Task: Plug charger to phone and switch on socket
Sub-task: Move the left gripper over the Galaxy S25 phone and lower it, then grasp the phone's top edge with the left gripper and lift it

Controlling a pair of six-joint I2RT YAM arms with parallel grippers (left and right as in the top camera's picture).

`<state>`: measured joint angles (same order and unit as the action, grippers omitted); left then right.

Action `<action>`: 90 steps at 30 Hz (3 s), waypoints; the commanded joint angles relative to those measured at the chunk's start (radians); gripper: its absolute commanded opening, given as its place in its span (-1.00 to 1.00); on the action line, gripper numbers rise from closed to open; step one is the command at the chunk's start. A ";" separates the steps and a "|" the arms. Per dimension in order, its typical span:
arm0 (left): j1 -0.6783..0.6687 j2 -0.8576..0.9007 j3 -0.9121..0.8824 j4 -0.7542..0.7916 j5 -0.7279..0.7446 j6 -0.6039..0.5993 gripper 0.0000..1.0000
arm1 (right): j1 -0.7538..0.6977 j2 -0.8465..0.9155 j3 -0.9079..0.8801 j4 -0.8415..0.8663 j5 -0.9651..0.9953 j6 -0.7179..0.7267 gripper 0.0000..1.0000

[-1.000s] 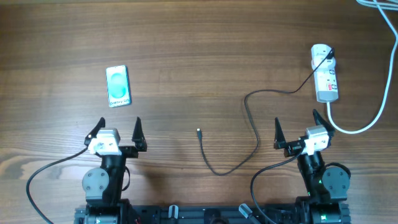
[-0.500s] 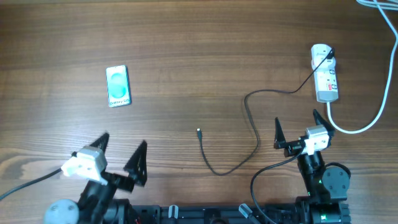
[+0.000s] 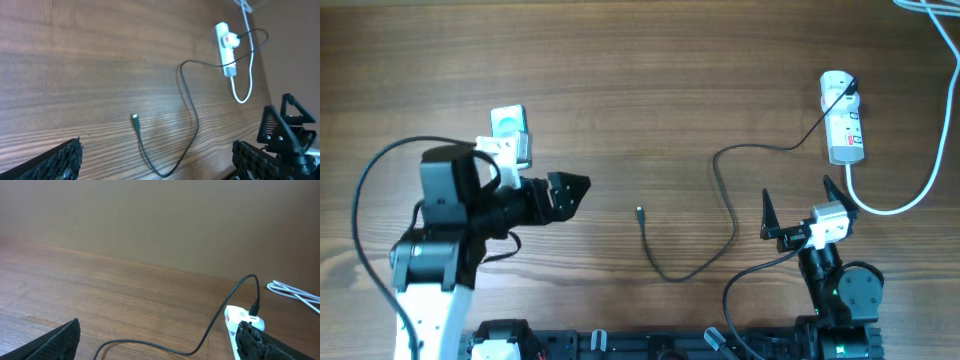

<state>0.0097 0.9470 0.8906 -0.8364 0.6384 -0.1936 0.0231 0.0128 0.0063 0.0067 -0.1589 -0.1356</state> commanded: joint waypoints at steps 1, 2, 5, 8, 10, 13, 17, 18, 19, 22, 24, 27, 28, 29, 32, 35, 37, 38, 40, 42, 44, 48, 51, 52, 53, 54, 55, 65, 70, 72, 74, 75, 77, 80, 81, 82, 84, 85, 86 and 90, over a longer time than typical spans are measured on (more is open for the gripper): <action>0.003 0.105 0.007 -0.099 0.072 -0.005 1.00 | 0.002 -0.008 -0.001 0.003 0.009 0.005 0.99; 0.003 0.138 0.007 -0.104 0.072 -0.006 1.00 | 0.002 -0.008 -0.001 0.003 0.009 0.004 0.99; 0.003 0.192 0.007 -0.104 0.072 -0.006 -0.32 | 0.002 -0.008 -0.001 0.003 0.009 0.004 1.00; 0.003 0.230 0.007 -0.100 0.072 -0.006 -0.92 | 0.002 -0.008 -0.001 0.003 0.009 0.005 1.00; 0.003 0.242 0.007 -0.100 0.072 -0.006 -0.92 | 0.002 -0.008 -0.001 0.003 0.009 0.005 0.99; 0.003 0.244 0.007 -0.128 0.072 -0.006 -0.92 | 0.002 -0.008 -0.001 0.003 0.009 0.005 0.99; 0.003 0.245 0.006 -0.164 0.068 -0.005 -0.92 | 0.002 -0.008 -0.001 0.003 0.009 0.005 1.00; 0.003 0.244 0.005 -0.169 0.068 -0.005 -0.92 | 0.002 -0.008 -0.001 0.003 0.009 0.005 0.99; 0.003 0.244 0.005 -0.171 0.068 -0.005 -0.92 | 0.002 -0.008 -0.001 0.003 0.009 0.005 0.99; 0.003 0.244 0.005 -0.170 0.065 -0.005 -0.88 | 0.002 -0.008 -0.001 0.003 0.009 0.005 0.99; 0.003 0.244 0.005 -0.169 0.049 -0.005 -0.75 | 0.002 -0.008 -0.001 0.003 0.009 0.005 0.99; 0.003 0.244 0.005 -0.157 0.049 -0.005 -0.76 | 0.002 -0.008 -0.001 0.003 0.009 0.005 1.00; 0.003 0.244 0.005 -0.137 0.049 -0.005 -0.88 | 0.002 -0.008 -0.001 0.003 0.009 0.005 0.99; 0.003 0.244 0.005 -0.121 0.050 -0.006 -0.92 | 0.002 -0.008 -0.001 0.003 0.009 0.005 0.99; 0.003 0.245 0.005 -0.086 0.041 -0.085 -0.85 | 0.002 -0.008 -0.001 0.003 0.009 0.005 1.00; 0.003 0.244 0.005 -0.072 -0.089 -0.190 -0.92 | 0.002 -0.008 -0.001 0.003 0.009 0.005 0.99; 0.003 0.244 0.005 -0.076 -0.186 -0.264 -0.92 | 0.002 -0.008 -0.001 0.003 0.009 0.005 0.99; 0.003 0.244 0.005 -0.073 -0.225 -0.290 -0.92 | 0.002 -0.008 -0.001 0.003 0.009 0.005 1.00; 0.003 0.245 0.005 -0.072 -0.253 -0.294 -0.92 | 0.002 -0.008 -0.001 0.003 0.009 0.005 0.99; 0.003 0.245 0.005 -0.073 -0.256 -0.293 -0.89 | 0.002 -0.008 -0.001 0.003 0.009 0.005 0.99; 0.003 0.245 0.005 -0.072 -0.256 -0.294 -0.88 | 0.002 -0.008 -0.001 0.003 0.009 0.005 0.99; 0.003 0.245 0.005 -0.073 -0.256 -0.293 -0.92 | 0.002 -0.008 -0.001 0.003 0.009 0.005 0.99; 0.003 0.245 0.005 -0.074 -0.256 -0.293 -0.92 | 0.002 -0.008 -0.001 0.003 0.009 0.005 0.99; 0.003 0.245 0.005 -0.074 -0.255 -0.294 -0.92 | 0.002 -0.008 -0.001 0.003 0.009 0.004 0.99; 0.002 0.245 0.005 -0.074 -0.256 -0.294 -0.92 | 0.002 -0.008 -0.001 0.003 0.009 0.005 1.00; -0.008 0.245 0.005 -0.073 -0.256 -0.293 -0.92 | 0.002 -0.008 -0.001 0.003 0.009 0.005 0.99; -0.019 0.245 0.005 -0.073 -0.268 -0.294 -0.92 | 0.002 -0.008 -0.001 0.003 0.009 0.004 1.00; -0.126 0.245 0.005 -0.065 -0.326 -0.294 -0.92 | 0.002 -0.008 -0.001 0.003 0.009 0.005 0.99; -0.126 0.247 0.005 -0.057 -0.443 -0.296 -0.92 | 0.002 -0.008 -0.001 0.003 0.009 0.005 1.00; -0.126 0.266 0.005 -0.033 -0.578 -0.359 -0.92 | 0.002 -0.008 -0.001 0.003 0.009 0.004 0.99; -0.126 0.309 0.005 0.027 -0.655 -0.369 -0.92 | 0.002 -0.008 -0.001 0.003 0.009 0.005 0.98; -0.126 0.328 0.005 0.055 -0.679 -0.369 -0.92 | 0.002 -0.008 -0.001 0.003 0.009 0.005 0.99; -0.126 0.363 0.005 0.103 -0.718 -0.368 -0.92 | 0.002 -0.008 -0.001 0.003 0.009 0.005 1.00; -0.126 0.398 0.005 0.146 -0.730 -0.368 -0.91 | 0.002 -0.008 -0.001 0.003 0.009 0.005 0.99; -0.126 0.404 0.005 0.146 -0.730 -0.368 -0.90 | 0.002 -0.008 -0.001 0.003 0.009 0.005 0.99; -0.126 0.414 0.005 0.140 -0.730 -0.368 -0.89 | 0.002 -0.008 -0.001 0.003 0.009 0.005 0.99; -0.126 0.430 0.005 0.115 -0.730 -0.368 -0.81 | 0.002 -0.008 -0.001 0.003 0.009 0.005 1.00; -0.126 0.438 0.005 0.107 -0.730 -0.368 -0.78 | 0.002 -0.008 -0.001 0.003 0.009 0.005 0.99; -0.126 0.444 0.005 0.107 -0.730 -0.369 -0.80 | 0.002 -0.008 -0.001 0.003 0.009 0.005 1.00; -0.126 0.462 0.005 0.109 -0.731 -0.369 -0.92 | 0.002 -0.008 -0.001 0.003 0.009 0.004 1.00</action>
<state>-0.1116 1.3895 0.8932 -0.7288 -0.0753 -0.5564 0.0231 0.0128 0.0063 0.0071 -0.1558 -0.1356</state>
